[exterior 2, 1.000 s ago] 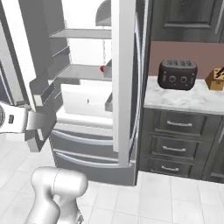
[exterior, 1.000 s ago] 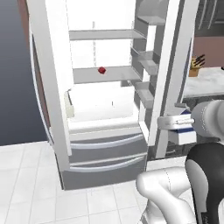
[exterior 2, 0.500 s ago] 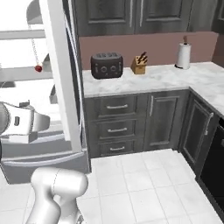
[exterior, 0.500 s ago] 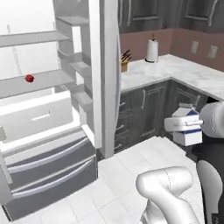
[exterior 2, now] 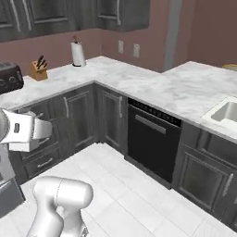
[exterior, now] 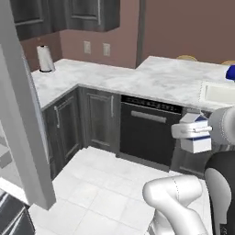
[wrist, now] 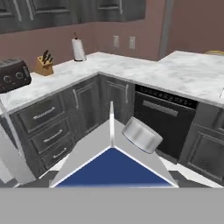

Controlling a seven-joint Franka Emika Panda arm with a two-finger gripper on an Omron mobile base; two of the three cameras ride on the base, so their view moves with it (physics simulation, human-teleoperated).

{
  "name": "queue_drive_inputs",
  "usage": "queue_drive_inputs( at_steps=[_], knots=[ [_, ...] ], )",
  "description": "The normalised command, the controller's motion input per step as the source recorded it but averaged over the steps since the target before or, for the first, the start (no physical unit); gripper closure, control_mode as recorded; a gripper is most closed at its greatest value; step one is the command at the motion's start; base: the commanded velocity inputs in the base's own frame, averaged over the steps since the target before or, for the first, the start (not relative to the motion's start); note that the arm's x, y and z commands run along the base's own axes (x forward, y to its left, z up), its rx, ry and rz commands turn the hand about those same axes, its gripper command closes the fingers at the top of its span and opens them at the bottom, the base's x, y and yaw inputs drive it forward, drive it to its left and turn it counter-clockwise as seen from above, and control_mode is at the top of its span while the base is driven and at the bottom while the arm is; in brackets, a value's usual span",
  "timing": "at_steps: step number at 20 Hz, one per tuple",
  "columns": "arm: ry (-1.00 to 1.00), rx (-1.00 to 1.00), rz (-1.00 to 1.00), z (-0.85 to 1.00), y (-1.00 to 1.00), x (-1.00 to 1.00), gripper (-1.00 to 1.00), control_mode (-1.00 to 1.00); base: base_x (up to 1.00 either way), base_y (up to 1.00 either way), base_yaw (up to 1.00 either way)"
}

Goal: Take out the milk from the fridge and place it on the tray on the counter. Then take the sugar cube near the tray and place it in the tray.

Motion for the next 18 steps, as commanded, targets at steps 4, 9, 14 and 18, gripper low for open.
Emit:
queue_drive_inputs(
  at_steps=[4, 9, 14, 18],
  knots=[
    [0.0, 0.0, 0.0, 0.0, 0.0, 0.0, 1.0, 1.0, 0.0, -0.79, -0.81],
    [0.0, 0.0, 0.0, 0.0, 0.0, 0.0, 1.0, 1.0, 0.04, -0.98, -0.67],
    [0.0, 0.0, 0.0, 0.0, 0.0, 0.0, 1.0, 1.0, 0.14, -1.0, -0.14],
    [0.0, 0.0, 0.0, 0.0, 0.0, 0.0, 1.0, 1.0, 0.0, -1.0, -0.16]
  ],
)
